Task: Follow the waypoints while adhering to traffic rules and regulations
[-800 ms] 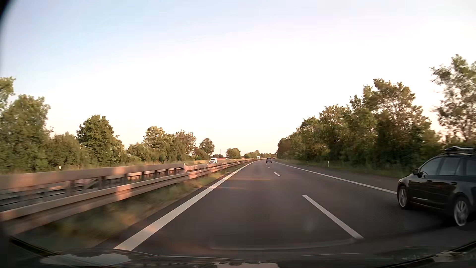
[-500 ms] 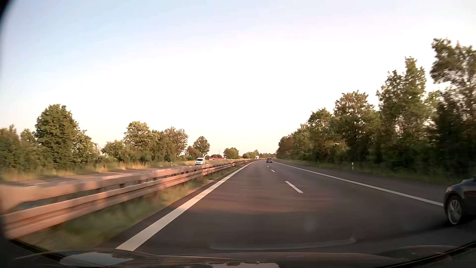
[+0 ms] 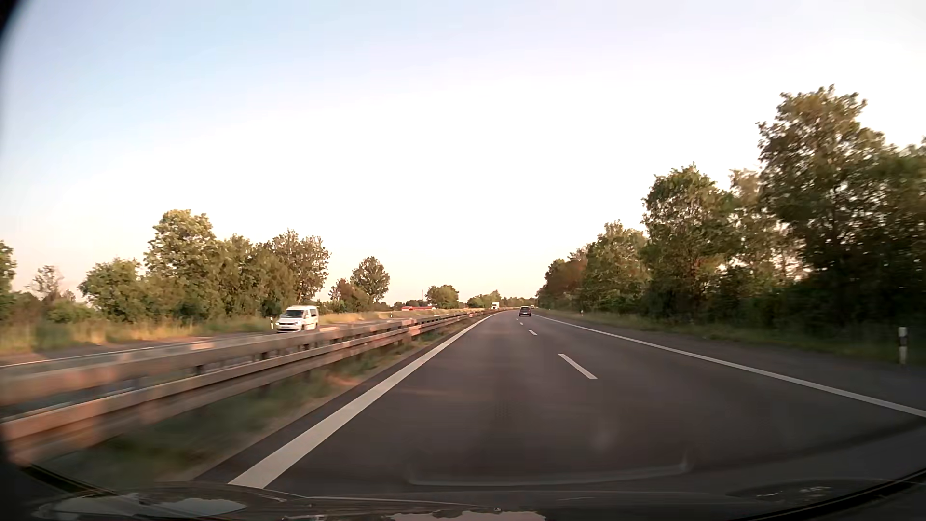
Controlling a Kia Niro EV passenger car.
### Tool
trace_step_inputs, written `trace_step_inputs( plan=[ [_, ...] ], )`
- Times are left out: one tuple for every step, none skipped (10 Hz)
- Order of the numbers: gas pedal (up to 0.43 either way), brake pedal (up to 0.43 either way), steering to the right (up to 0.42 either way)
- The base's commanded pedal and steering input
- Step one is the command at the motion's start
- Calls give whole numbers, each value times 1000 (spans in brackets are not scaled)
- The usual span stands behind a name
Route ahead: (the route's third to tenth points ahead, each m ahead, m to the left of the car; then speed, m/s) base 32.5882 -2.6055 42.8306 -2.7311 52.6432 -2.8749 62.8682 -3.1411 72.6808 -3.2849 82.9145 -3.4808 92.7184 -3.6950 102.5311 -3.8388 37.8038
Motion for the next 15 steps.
trace_step_inputs(
  plan=[
    [512, 18, 2],
    [512, 12, 2],
    [512, 12, 2],
    [512, 12, 2],
    [512, 18, 2],
    [512, 18, 2],
    [512, 18, 2],
    [512, 18, 2],
    [512, 12, 2],
    [512, 12, 2],
    [512, 18, 2],
    [512, 18, 3],
    [512, 12, 3],
    [512, 18, 3],
    [512, 18, 4]
  ],
)
